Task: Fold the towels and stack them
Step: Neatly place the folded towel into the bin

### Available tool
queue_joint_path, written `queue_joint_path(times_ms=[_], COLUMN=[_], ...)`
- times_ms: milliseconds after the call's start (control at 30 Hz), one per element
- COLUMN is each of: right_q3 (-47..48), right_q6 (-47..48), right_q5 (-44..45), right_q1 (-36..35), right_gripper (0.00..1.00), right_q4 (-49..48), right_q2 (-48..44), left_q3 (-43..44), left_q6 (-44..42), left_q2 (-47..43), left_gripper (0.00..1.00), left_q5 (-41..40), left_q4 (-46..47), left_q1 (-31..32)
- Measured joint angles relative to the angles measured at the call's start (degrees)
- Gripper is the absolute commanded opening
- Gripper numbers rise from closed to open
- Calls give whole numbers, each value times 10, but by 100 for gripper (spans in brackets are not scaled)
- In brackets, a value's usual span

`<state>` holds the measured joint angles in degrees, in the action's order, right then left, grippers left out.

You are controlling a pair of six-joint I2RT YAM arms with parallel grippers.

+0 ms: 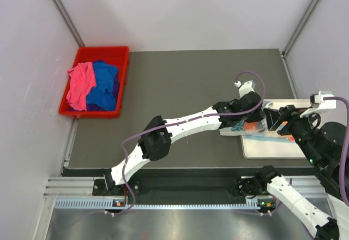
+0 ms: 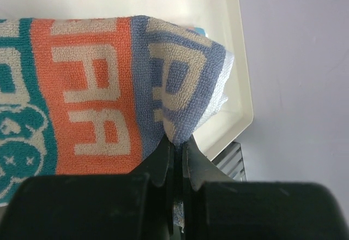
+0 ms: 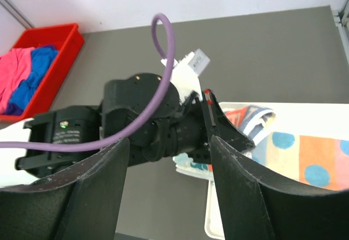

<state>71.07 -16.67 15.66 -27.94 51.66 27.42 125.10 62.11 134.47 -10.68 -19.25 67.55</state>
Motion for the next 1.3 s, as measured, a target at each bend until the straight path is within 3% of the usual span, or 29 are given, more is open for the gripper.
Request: queue_joint_path(times_ms=[533,1300], right_q3=[30,33], right_q6=[2,6], right_q5=[8,12], right_q1=[0,0], right_gripper=[61,60], right_q4=[17,24], right_q2=[0,0], left_q3=[86,129], left_q6=[43,49], left_q2=[48,76], left_gripper=[0,0], left_q5=[24,23], left_q4=[28,60], left_q1=[12,18])
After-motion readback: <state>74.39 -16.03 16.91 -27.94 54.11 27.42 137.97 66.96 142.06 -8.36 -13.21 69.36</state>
